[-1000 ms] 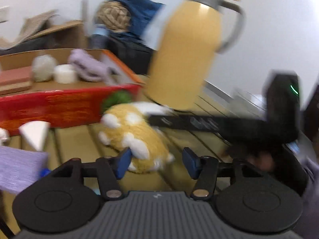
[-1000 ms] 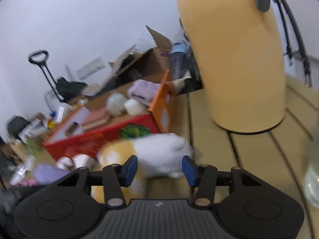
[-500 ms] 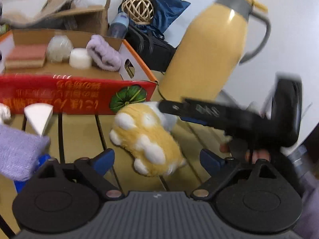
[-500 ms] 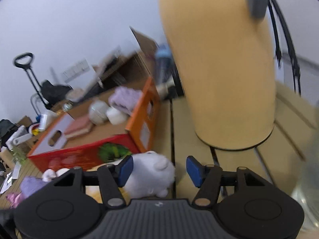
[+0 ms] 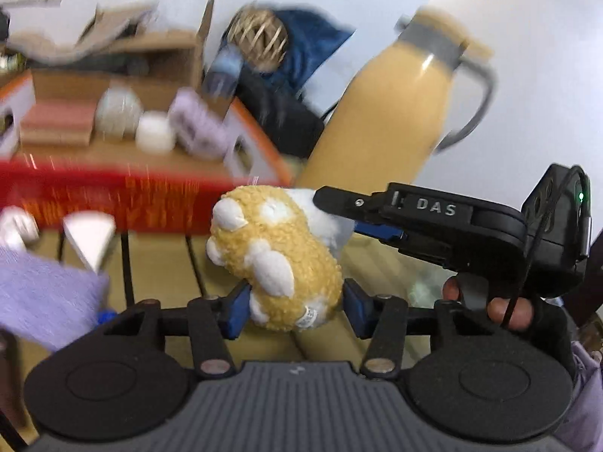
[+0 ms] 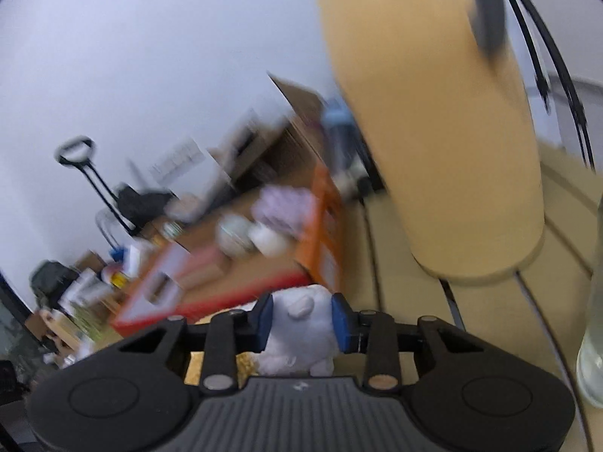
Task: Organize soft objects
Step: 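Carry the plush toy into the red box and open both grippers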
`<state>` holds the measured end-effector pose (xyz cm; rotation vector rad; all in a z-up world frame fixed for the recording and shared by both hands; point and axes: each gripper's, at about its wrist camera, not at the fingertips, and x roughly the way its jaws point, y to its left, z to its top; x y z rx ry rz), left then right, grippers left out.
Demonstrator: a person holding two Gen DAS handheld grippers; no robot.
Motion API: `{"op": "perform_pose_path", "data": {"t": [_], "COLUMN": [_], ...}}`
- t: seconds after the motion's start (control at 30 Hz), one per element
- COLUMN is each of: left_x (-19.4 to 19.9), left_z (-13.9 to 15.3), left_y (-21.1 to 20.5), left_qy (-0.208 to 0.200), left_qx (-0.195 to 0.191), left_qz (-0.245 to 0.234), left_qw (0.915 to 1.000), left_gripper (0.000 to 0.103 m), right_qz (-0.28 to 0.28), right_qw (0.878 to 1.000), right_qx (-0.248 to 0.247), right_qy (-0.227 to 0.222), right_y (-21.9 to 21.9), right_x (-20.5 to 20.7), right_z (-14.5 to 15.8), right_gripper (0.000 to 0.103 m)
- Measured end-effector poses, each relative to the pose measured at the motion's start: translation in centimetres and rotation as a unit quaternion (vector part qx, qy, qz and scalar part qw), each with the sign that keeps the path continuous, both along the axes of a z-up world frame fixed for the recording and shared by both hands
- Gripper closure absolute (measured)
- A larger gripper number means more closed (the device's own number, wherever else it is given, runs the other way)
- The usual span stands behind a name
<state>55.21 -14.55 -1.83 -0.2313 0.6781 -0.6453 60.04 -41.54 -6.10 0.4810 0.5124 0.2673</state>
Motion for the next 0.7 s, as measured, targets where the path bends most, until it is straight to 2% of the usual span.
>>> {"op": "perform_pose_path", "data": {"t": [0.07, 0.13, 0.3, 0.5, 0.63, 0.67, 0.7], "left_x": [0.4, 2.0, 9.1, 14.4, 16.0, 16.0, 16.0], "left_z": [1.9, 3.2, 3.9, 1.3, -1.3, -1.6, -1.8], "left_y": [1.1, 2.0, 2.7, 1.9, 1.1, 1.1, 1.2], "left_qy": [-0.021, -0.03, -0.013, 0.028, 0.046, 0.047, 0.048], "left_qx": [-0.014, -0.021, -0.016, 0.006, 0.036, 0.041, 0.042], "left_qz": [0.0, 0.002, 0.003, 0.006, 0.007, 0.011, 0.01], "left_qw": [0.9997, 0.9993, 0.9998, 0.9996, 0.9983, 0.998, 0.9979], "left_gripper": [0.051, 0.051, 0.051, 0.049, 0.041, 0.035, 0.034], "right_qz": [0.004, 0.011, 0.006, -0.016, -0.02, -0.022, -0.021], "right_qw": [1.0, 0.998, 0.998, 0.997, 0.992, 0.991, 0.989], "right_qx": [-0.006, -0.031, -0.054, -0.081, -0.122, -0.131, -0.14], "right_qy": [-0.028, -0.048, -0.037, 0.007, 0.032, 0.034, 0.034], "right_y": [0.7, 2.1, 4.4, 5.9, 6.7, 6.9, 7.1], "right_x": [0.0, 1.6, 8.5, 14.7, 16.0, 15.9, 15.8], "right_z": [2.3, 4.0, 5.6, 3.3, 0.9, 0.7, 0.7], "right_gripper": [0.071, 0.071, 0.071, 0.071, 0.07, 0.073, 0.073]}}
